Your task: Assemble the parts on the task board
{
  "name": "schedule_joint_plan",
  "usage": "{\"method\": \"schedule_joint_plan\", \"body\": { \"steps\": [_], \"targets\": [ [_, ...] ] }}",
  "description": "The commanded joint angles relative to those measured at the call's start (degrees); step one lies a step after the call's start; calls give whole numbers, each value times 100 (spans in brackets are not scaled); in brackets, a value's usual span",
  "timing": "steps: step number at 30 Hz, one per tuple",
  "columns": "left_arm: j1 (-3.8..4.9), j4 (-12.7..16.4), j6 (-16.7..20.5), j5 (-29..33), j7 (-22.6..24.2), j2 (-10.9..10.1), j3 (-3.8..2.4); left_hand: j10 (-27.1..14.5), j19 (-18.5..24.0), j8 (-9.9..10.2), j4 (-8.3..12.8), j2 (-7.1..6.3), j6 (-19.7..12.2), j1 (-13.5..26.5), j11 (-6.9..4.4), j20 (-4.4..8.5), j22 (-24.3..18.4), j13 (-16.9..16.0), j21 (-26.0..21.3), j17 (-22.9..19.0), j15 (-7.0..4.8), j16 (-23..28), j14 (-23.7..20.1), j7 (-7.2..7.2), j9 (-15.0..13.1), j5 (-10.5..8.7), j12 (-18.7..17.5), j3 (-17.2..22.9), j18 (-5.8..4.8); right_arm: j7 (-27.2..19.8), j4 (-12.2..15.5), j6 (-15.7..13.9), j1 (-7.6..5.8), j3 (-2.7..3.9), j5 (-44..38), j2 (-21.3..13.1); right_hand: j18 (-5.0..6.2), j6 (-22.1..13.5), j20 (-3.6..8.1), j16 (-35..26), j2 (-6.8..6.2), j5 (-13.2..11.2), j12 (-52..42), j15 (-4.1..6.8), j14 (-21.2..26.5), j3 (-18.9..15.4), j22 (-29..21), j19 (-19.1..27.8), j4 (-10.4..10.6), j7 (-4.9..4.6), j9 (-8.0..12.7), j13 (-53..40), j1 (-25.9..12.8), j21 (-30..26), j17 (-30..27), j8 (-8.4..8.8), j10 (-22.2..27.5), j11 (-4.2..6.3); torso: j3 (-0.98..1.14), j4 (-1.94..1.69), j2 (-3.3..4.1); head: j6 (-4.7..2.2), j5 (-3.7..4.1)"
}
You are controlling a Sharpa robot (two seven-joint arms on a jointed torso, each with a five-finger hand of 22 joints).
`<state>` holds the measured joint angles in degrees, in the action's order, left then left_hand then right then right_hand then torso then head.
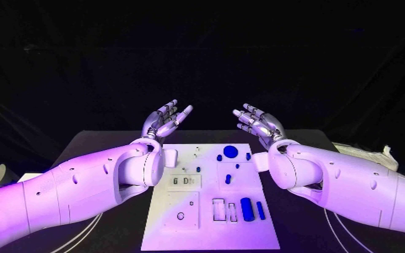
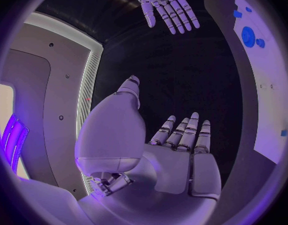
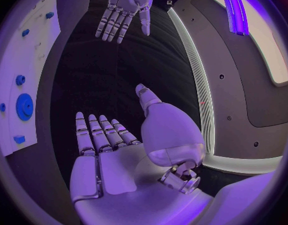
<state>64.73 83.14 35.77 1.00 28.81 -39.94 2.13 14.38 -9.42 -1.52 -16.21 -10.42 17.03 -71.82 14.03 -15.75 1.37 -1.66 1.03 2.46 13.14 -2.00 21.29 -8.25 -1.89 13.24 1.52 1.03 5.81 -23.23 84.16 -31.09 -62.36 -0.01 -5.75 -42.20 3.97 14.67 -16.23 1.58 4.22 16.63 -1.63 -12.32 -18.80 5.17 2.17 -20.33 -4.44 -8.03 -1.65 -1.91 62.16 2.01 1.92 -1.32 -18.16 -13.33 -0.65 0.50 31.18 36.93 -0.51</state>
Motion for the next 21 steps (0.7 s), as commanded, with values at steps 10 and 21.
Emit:
{"method": "schedule_joint_plan", "body": {
  "steps": [10,21],
  "targets": [
    [28,38,-487,91,191,-266,-2,1291,-717,-272,-47,398,1330,-591,80,-94,130,-110,252,145,59,-274,1336,-735,-135,8,191,345,123,255,-492,678,-116,19,-2423,30,648,2758,-22,462,45,-129,-461,197,-3353,230,233,-2667,-699,-664,-223,-186,1135,606,182,-414,-3282,118,3,16,31,24,3],
    [74,368,-682,94,180,-678,-3,4132,-3907,-626,322,732,3656,-958,-344,85,501,-227,1240,368,-483,-909,3748,-480,-234,-26,582,355,477,359,-673,518,-303,51,-3687,24,656,4069,288,422,-65,-208,-267,545,-4480,637,192,-3563,-955,-413,-214,-162,1147,815,184,-320,-4267,404,12,-1,219,-38,-3]
  ]
}}
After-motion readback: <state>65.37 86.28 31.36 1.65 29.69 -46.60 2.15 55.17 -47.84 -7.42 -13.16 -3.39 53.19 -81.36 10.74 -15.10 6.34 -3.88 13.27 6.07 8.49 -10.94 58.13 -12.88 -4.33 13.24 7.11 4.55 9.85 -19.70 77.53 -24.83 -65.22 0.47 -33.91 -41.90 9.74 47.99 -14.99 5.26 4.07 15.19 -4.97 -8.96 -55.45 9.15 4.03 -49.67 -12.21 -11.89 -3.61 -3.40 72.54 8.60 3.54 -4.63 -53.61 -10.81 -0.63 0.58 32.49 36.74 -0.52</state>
